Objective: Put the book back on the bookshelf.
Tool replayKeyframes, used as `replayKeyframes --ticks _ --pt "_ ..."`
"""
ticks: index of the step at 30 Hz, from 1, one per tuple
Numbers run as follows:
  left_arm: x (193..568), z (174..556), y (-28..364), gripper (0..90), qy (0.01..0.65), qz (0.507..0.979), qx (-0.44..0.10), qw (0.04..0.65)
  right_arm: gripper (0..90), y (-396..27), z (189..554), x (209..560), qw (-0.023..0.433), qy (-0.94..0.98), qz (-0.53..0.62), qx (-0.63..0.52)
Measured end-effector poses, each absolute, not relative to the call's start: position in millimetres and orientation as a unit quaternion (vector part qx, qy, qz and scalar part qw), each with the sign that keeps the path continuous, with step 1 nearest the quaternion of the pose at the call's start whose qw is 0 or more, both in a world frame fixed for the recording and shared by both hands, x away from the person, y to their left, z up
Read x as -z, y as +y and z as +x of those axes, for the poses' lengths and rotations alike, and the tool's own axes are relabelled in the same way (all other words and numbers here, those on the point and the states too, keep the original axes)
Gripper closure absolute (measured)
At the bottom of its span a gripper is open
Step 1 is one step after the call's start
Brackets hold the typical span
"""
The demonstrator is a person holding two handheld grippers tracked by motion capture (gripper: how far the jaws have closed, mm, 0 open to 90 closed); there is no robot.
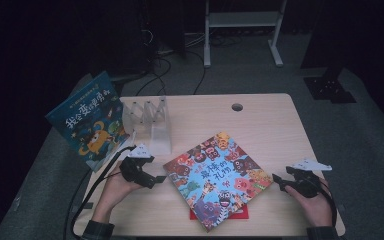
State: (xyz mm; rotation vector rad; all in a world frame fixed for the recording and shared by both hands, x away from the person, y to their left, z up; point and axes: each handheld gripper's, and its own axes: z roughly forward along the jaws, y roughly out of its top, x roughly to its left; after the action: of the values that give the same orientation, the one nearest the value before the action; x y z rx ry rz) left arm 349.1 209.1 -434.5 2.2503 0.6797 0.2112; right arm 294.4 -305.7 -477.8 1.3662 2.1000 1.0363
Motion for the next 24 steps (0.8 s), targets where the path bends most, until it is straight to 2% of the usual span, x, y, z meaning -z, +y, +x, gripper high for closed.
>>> replayKeyframes --ticks 8,14,24 --pt "453.9 362.5 190.9 7.0 0.25 0.891 -0.06 0.374 33.5 -303.2 281.1 480.1 0.2 0.769 0.479 -0.374" --pt "464.9 365.0 183.7 7.4 0.249 0.892 -0.035 0.375 32.6 -301.6 283.4 481.4 0.196 0.771 0.477 -0.375" --pt "466.4 354.7 179.5 7.8 0.247 0.898 -0.028 0.362 33.2 -296.3 293.3 482.8 0.195 0.776 0.471 -0.371"
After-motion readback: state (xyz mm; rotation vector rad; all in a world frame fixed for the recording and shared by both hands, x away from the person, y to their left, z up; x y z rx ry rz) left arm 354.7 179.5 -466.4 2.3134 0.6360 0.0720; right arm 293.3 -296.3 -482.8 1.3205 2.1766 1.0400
